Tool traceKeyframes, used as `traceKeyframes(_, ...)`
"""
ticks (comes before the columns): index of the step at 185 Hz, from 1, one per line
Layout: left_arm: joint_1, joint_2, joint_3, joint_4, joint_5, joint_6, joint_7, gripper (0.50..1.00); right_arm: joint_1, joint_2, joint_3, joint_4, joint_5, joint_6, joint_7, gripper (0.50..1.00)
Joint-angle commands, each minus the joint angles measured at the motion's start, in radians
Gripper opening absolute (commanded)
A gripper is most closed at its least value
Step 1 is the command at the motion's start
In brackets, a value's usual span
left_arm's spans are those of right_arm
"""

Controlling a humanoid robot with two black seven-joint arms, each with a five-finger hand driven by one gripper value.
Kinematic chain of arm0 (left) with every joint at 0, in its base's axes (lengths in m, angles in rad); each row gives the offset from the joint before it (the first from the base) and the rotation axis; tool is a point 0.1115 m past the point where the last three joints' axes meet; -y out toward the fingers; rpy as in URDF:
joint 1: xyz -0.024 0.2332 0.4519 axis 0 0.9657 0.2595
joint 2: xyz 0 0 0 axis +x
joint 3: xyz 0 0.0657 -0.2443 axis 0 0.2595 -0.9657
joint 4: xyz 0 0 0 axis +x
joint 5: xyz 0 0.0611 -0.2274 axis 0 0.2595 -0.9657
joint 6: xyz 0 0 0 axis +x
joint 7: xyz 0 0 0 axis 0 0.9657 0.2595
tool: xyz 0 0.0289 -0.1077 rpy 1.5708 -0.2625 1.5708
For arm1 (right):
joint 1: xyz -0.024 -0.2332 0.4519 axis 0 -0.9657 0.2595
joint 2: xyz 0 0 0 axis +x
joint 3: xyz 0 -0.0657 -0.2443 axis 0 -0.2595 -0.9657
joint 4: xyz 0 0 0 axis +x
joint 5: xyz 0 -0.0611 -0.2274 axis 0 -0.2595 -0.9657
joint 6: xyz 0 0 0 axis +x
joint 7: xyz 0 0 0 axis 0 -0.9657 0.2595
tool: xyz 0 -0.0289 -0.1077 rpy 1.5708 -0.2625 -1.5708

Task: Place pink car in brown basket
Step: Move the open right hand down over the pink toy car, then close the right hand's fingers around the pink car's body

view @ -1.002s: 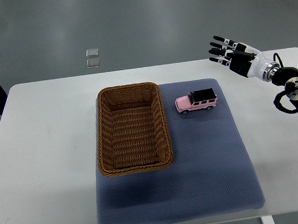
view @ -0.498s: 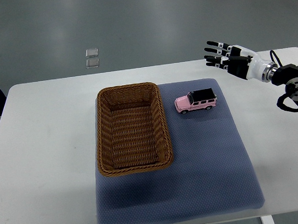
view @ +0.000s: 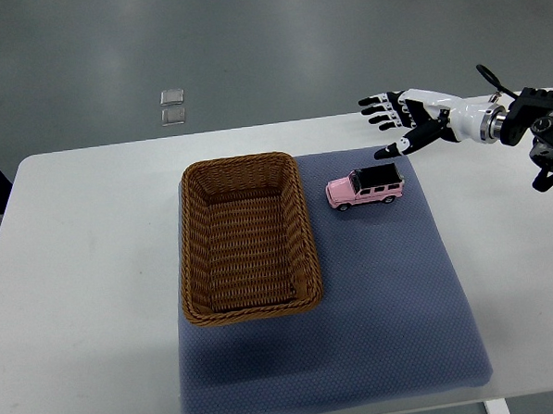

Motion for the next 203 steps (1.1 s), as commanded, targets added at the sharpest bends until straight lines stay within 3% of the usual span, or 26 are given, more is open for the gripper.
traceKeyframes(1,0.0,0.0,0.0,0.002,0.0,0.0,0.0,1.0,0.033,0.002,-0.04,0.013,-0.096,-0.014,0.005,0.924)
traceKeyframes(57,-0.001,0.0,0.0,0.0,0.0,0.0,0.0,1.0,0.142,0.027,-0.339,0.013,-0.137,-0.126,0.015,0.924)
traceKeyframes(105,0.0,0.0,0.0,0.0,0.0,0.0,0.0,1.0,0.116,0.071,-0.364,0.013,-0.151,-0.163,0.012,0.924)
traceKeyframes(142,0.0,0.0,0.0,0.0,0.0,0.0,0.0,1.0,0.091,0.075,-0.414,0.012,-0.156,-0.246,0.012,0.921)
traceKeyframes(172,0.0,0.0,0.0,0.0,0.0,0.0,0.0,1.0,0.079,0.082,-0.419,0.004,-0.156,-0.271,0.01,0.919)
traceKeyframes(187,0.0,0.0,0.0,0.0,0.0,0.0,0.0,1.0,0.076,0.088,-0.421,0.001,-0.156,-0.283,0.009,0.911)
traceKeyframes(203,0.0,0.0,0.0,0.0,0.0,0.0,0.0,1.0,0.07,0.088,-0.433,-0.001,-0.156,-0.294,0.009,0.864)
